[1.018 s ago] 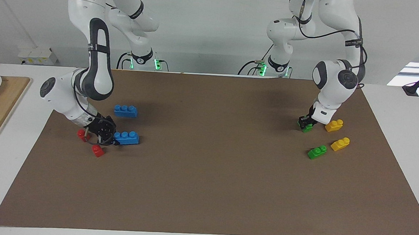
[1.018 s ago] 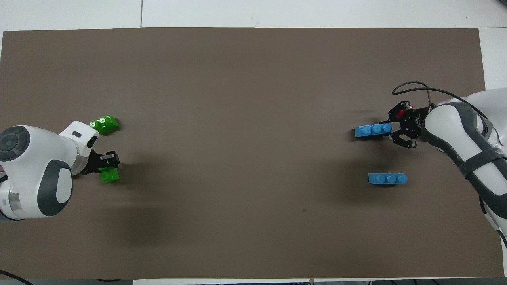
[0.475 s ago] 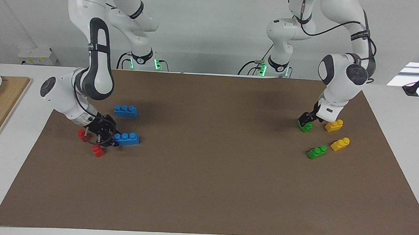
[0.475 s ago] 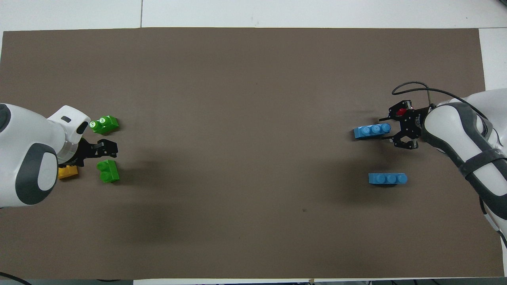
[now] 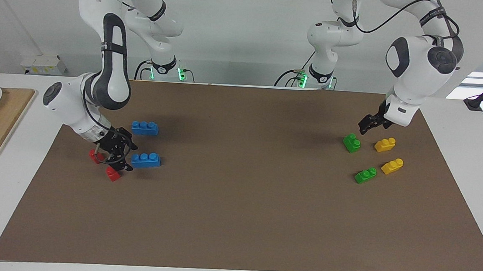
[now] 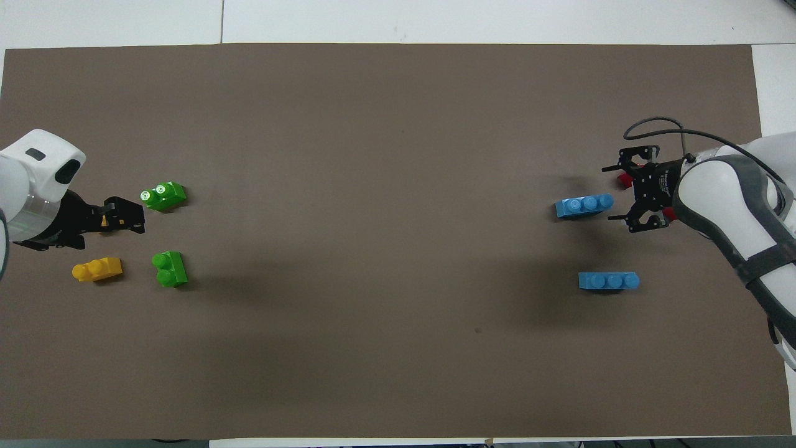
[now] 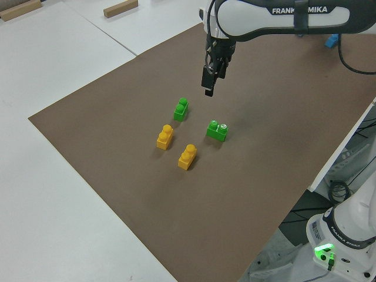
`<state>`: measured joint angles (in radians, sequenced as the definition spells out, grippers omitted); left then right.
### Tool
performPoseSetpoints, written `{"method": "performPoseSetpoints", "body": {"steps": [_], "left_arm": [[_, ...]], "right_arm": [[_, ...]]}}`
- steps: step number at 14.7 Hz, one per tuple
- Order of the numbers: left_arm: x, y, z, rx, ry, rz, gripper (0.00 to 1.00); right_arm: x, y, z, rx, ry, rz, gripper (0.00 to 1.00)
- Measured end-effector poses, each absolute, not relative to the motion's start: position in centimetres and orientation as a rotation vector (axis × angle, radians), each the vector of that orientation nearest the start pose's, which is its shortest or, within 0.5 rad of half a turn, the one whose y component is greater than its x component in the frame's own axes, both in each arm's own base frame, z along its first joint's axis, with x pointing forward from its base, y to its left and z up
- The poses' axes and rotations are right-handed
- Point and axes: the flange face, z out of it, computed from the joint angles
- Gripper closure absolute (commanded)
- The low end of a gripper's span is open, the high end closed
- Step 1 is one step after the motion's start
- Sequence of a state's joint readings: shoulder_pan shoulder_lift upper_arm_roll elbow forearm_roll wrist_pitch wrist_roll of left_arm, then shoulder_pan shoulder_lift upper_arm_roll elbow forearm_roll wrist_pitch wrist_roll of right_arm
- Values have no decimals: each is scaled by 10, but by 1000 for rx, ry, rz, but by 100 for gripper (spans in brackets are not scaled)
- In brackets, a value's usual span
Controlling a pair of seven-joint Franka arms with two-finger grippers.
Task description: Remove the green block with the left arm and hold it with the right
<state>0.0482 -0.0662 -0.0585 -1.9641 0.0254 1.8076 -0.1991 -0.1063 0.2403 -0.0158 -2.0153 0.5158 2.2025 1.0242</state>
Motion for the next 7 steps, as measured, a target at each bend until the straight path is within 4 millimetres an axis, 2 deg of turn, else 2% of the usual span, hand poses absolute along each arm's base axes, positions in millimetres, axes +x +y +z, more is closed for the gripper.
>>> {"method": "performPoseSetpoints", "body": {"steps": [4,7], "left_arm": [[515,7,565,-3097,-184,140,0],[513,2,596,-3097,-150,162,0]], "right_arm": [[598,-47,407,-2190,1757,265,0],[602,-33,447,-2291,1676,218,0]]}}
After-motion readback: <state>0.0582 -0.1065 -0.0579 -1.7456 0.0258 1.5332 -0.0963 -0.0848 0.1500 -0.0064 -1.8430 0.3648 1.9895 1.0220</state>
